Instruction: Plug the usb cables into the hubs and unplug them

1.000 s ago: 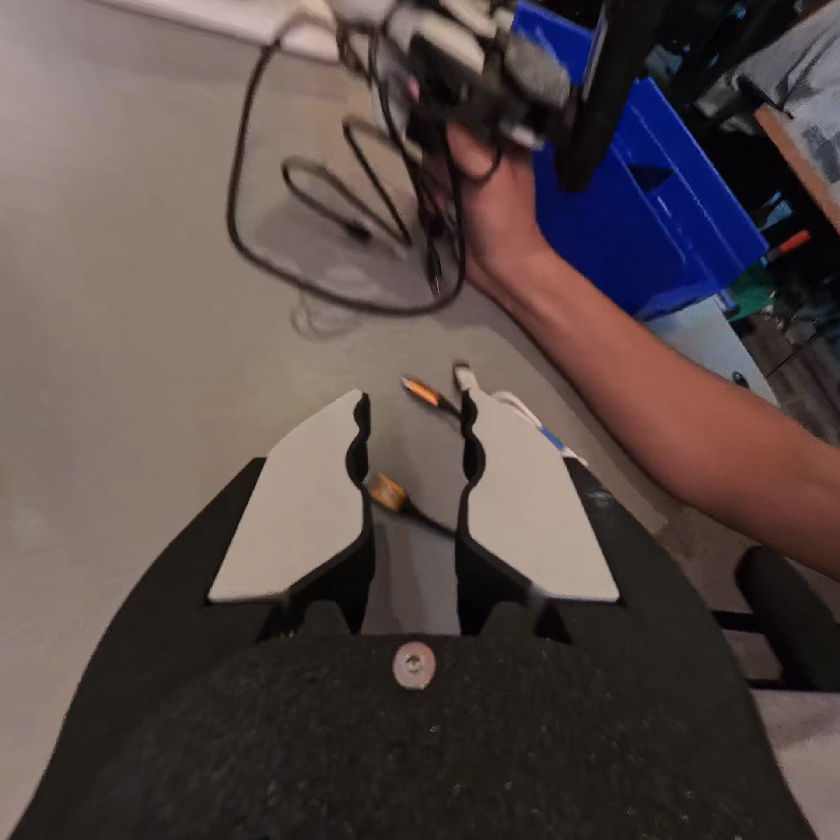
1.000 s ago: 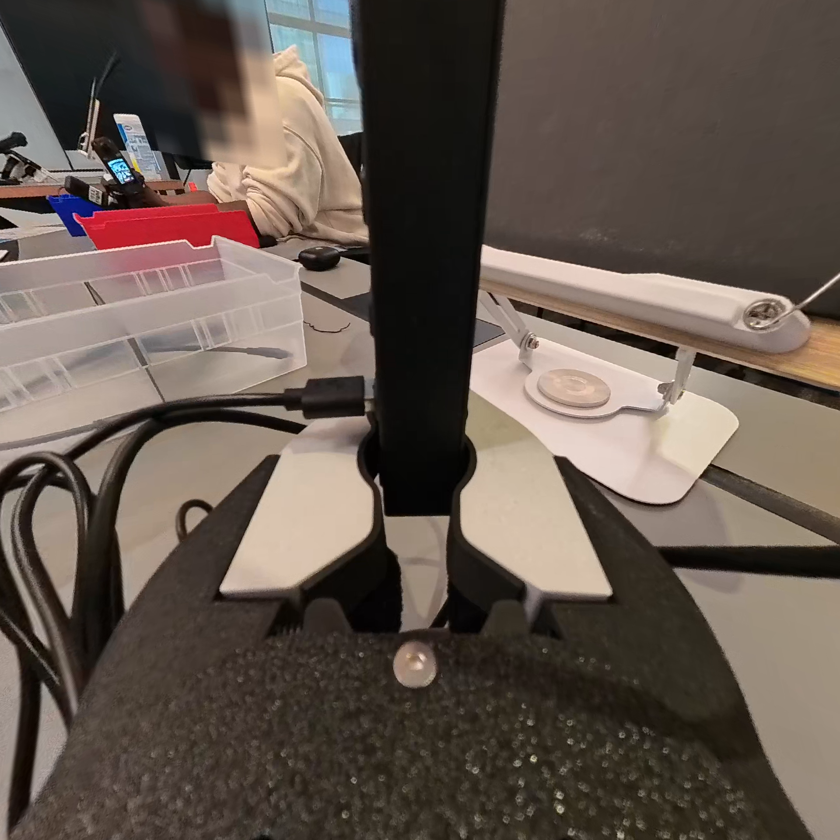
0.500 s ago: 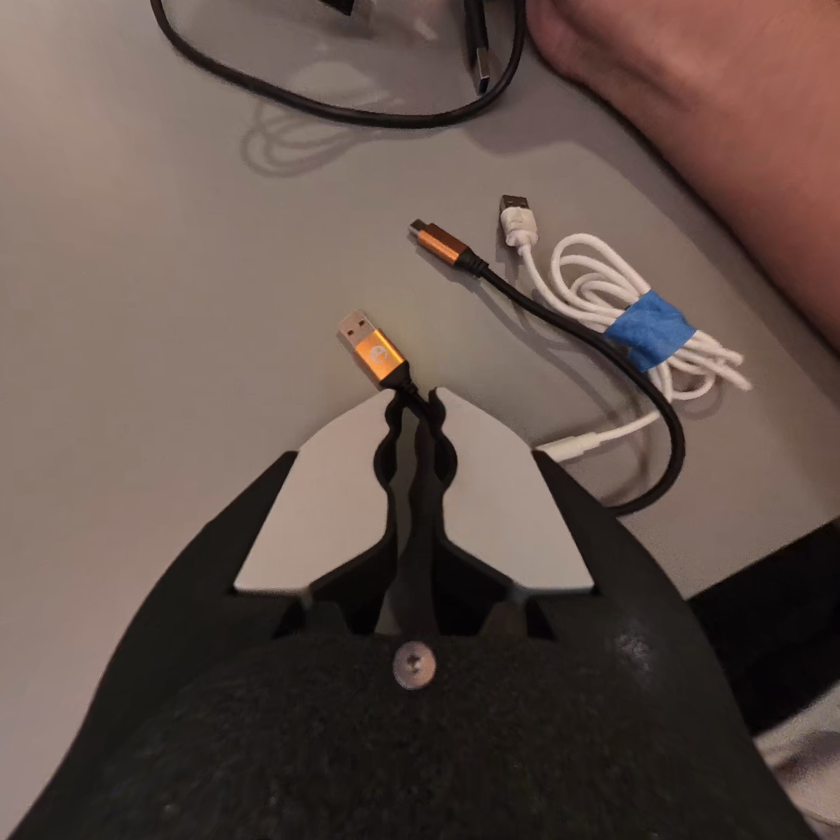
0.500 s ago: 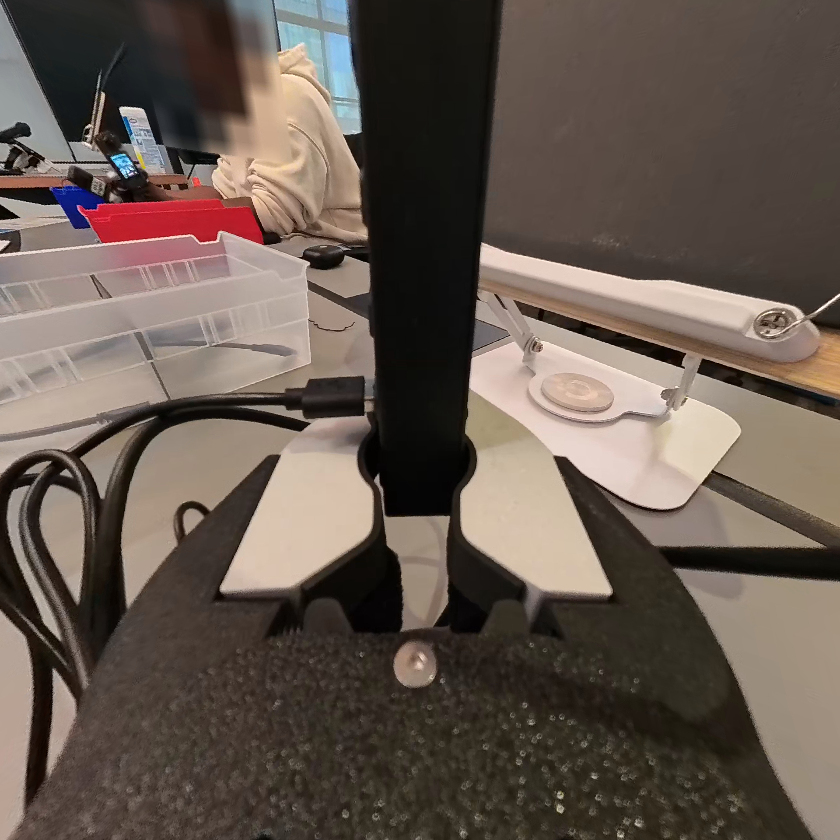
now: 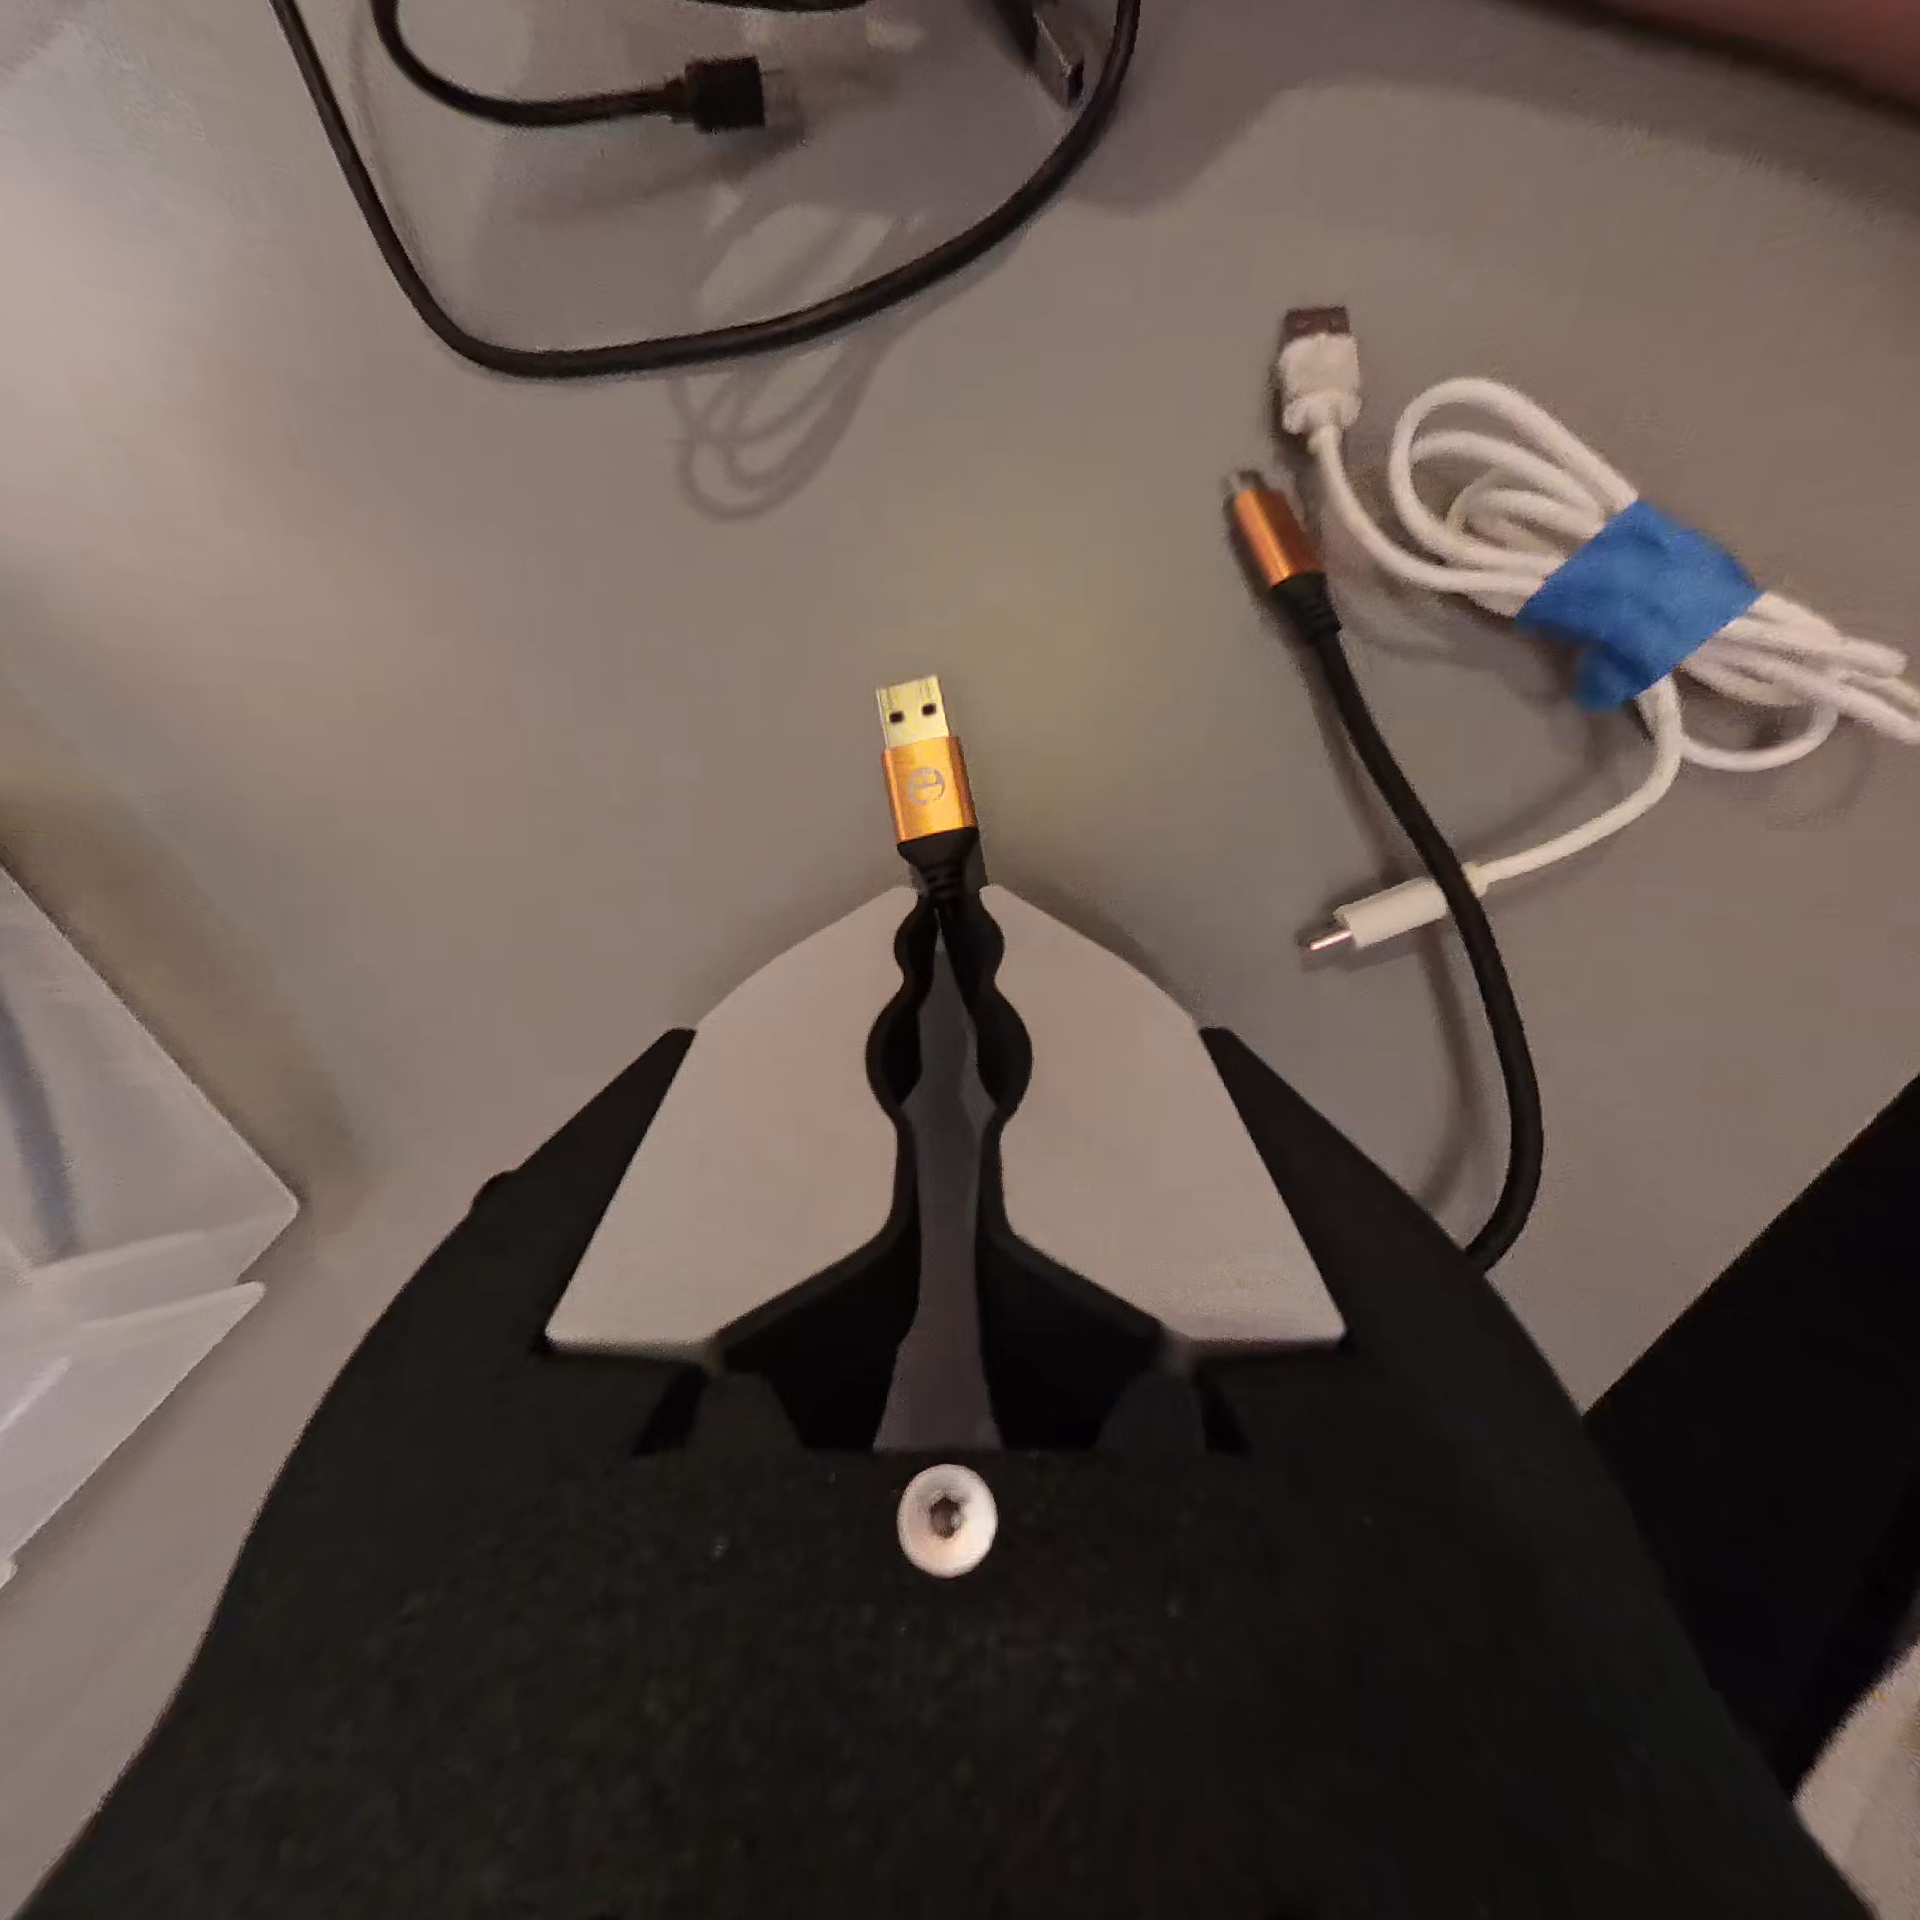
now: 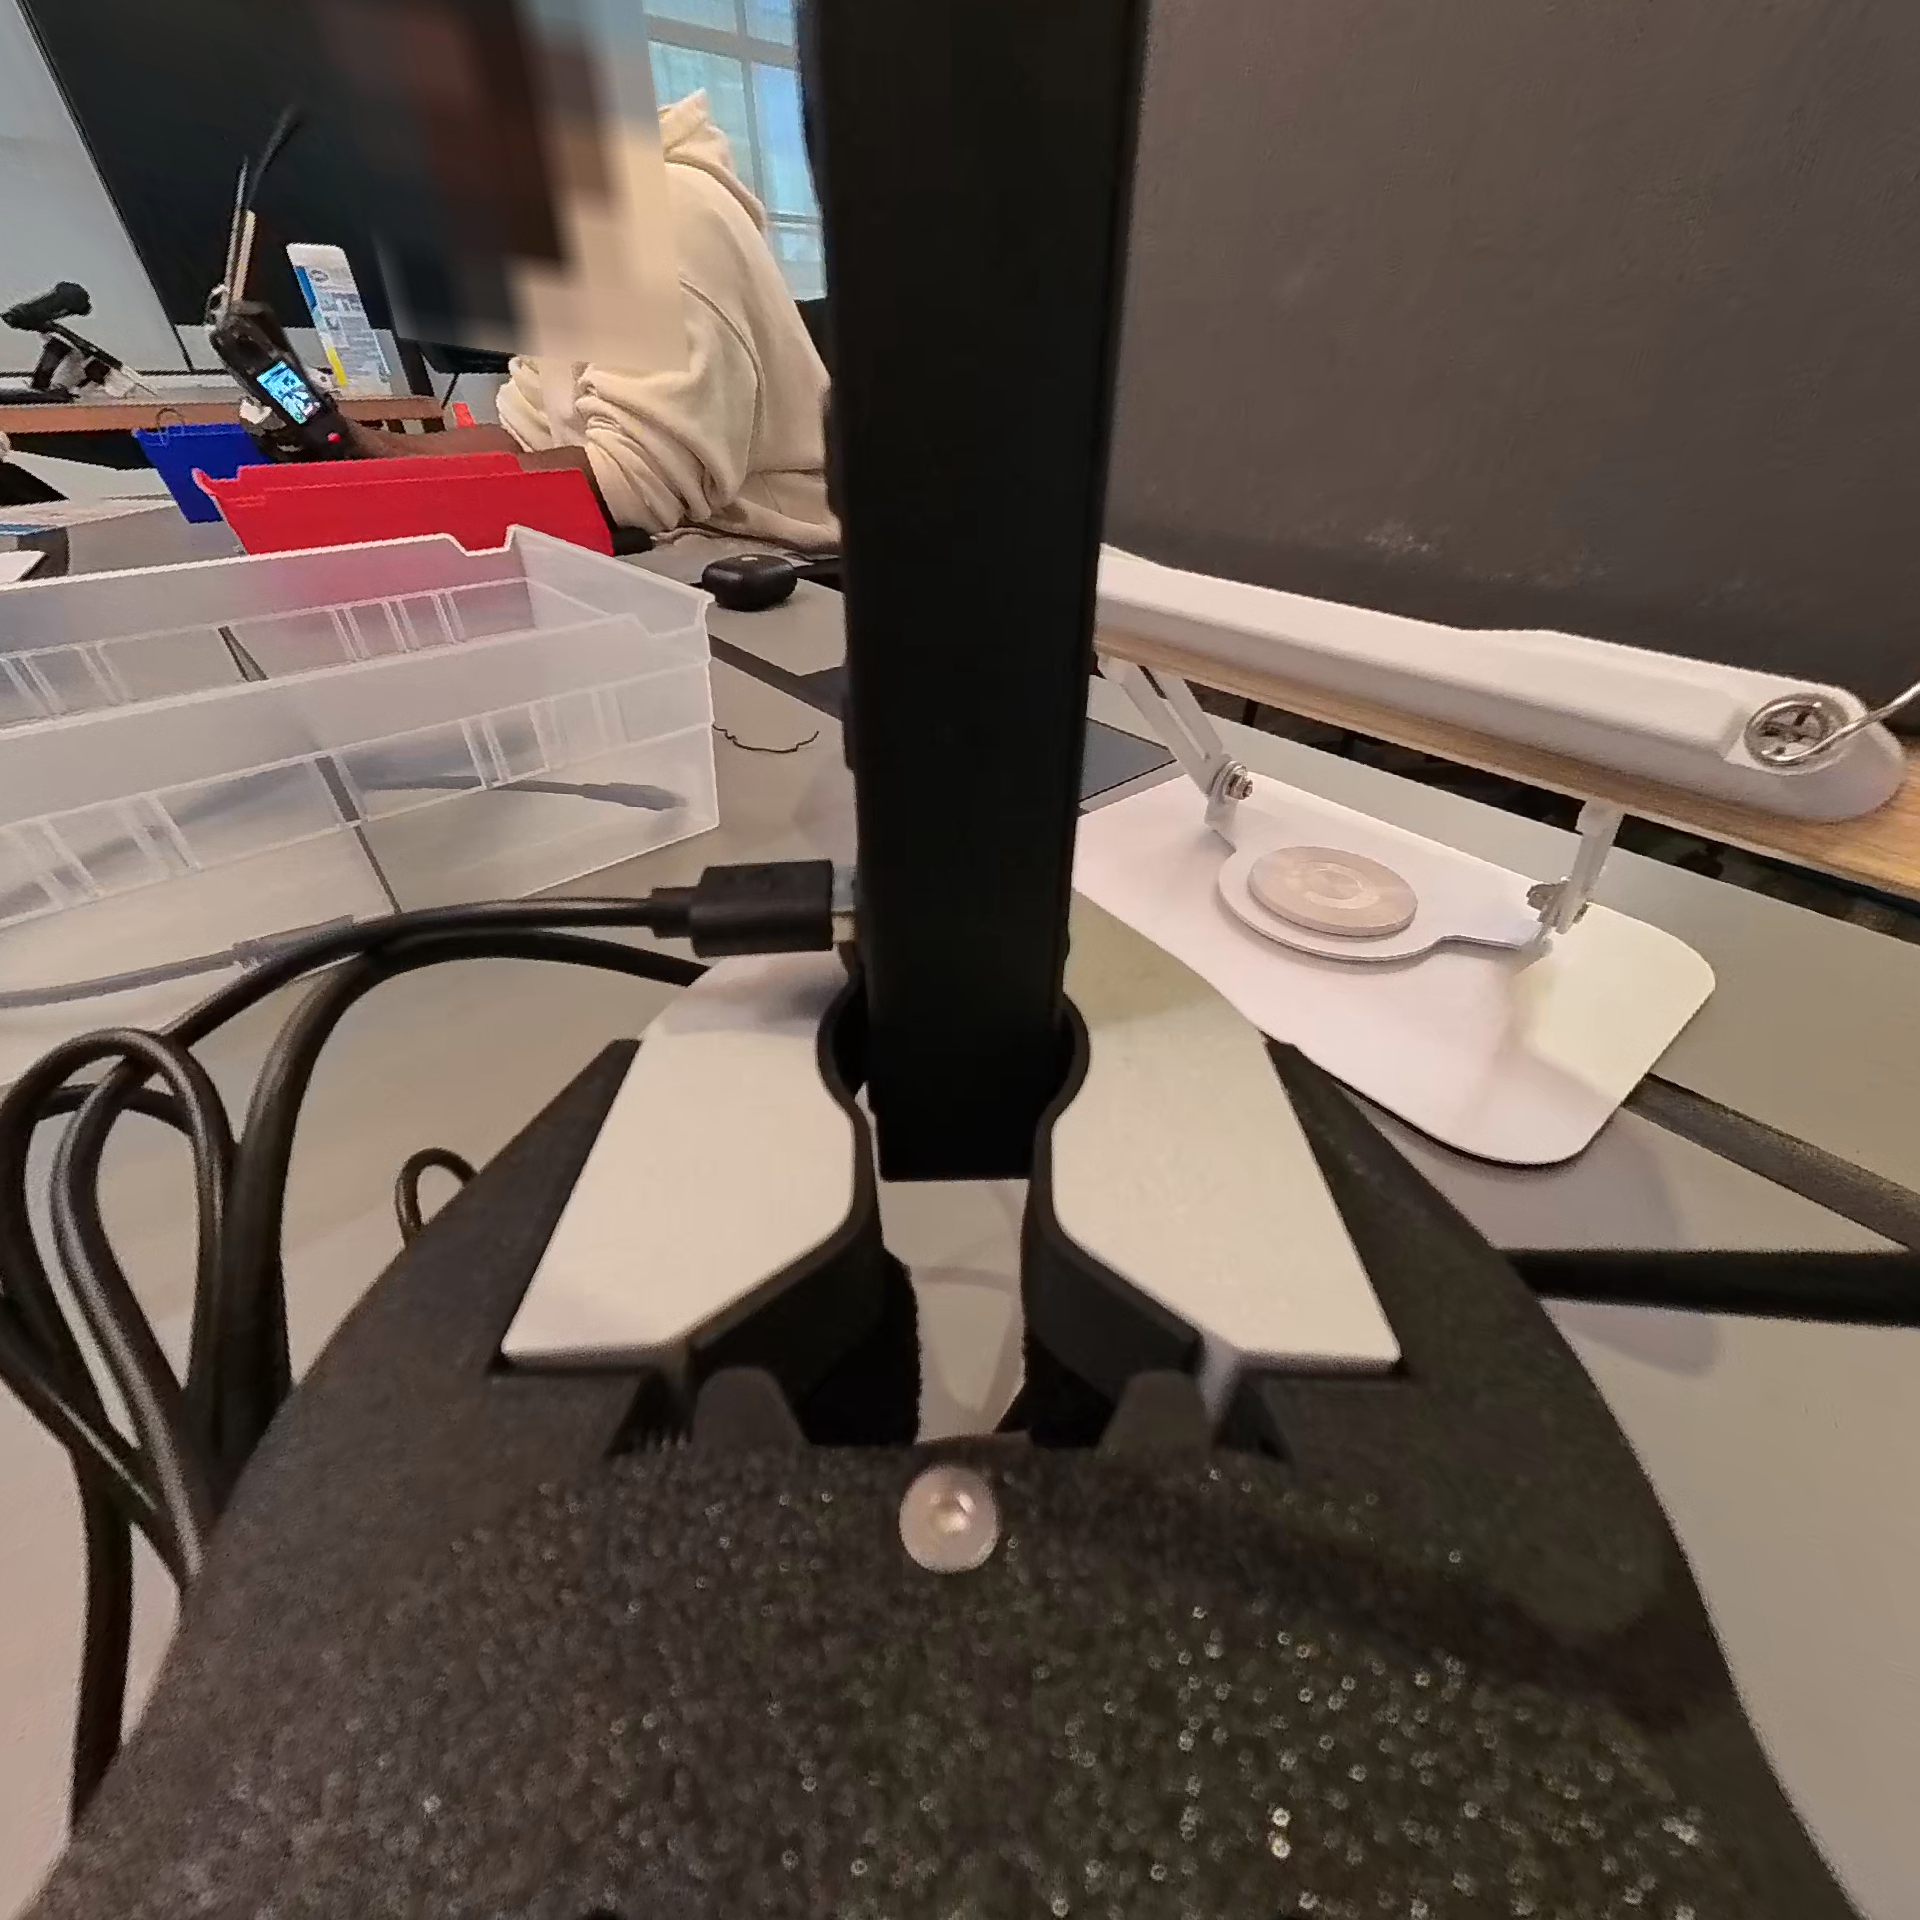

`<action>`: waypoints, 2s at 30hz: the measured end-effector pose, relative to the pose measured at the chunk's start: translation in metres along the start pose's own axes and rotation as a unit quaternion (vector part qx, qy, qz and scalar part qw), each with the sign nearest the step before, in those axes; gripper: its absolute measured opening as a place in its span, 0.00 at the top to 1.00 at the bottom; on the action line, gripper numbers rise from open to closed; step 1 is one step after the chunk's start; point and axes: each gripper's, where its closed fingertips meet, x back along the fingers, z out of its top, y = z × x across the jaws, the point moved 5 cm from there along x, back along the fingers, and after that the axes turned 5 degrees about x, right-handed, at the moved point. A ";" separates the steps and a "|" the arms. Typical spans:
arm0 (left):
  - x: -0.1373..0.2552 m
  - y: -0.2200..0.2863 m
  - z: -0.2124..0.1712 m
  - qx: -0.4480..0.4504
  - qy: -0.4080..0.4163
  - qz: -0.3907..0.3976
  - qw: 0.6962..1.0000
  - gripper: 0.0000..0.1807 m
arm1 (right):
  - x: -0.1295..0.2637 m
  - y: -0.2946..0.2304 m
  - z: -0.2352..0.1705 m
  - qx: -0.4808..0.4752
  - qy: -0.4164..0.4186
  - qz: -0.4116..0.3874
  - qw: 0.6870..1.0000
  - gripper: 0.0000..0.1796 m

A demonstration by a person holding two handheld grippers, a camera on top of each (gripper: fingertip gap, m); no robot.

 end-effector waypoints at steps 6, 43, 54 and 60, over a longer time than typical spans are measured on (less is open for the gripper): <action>0.027 -0.003 0.020 -0.047 0.065 0.008 0.997 0.98 | 0.000 0.000 0.000 0.001 0.002 0.000 1.000 0.85; -0.024 -0.058 0.234 -0.008 0.087 -0.013 0.996 0.98 | 0.003 -0.005 0.006 0.026 0.017 -0.008 1.000 0.85; -0.029 -0.058 0.237 0.004 0.121 -0.012 0.993 0.98 | 0.003 -0.001 0.005 0.044 0.006 -0.035 0.998 0.85; -0.014 -0.052 0.220 0.005 0.160 -0.029 0.987 0.90 | 0.001 -0.002 0.003 0.020 0.010 -0.011 1.000 0.85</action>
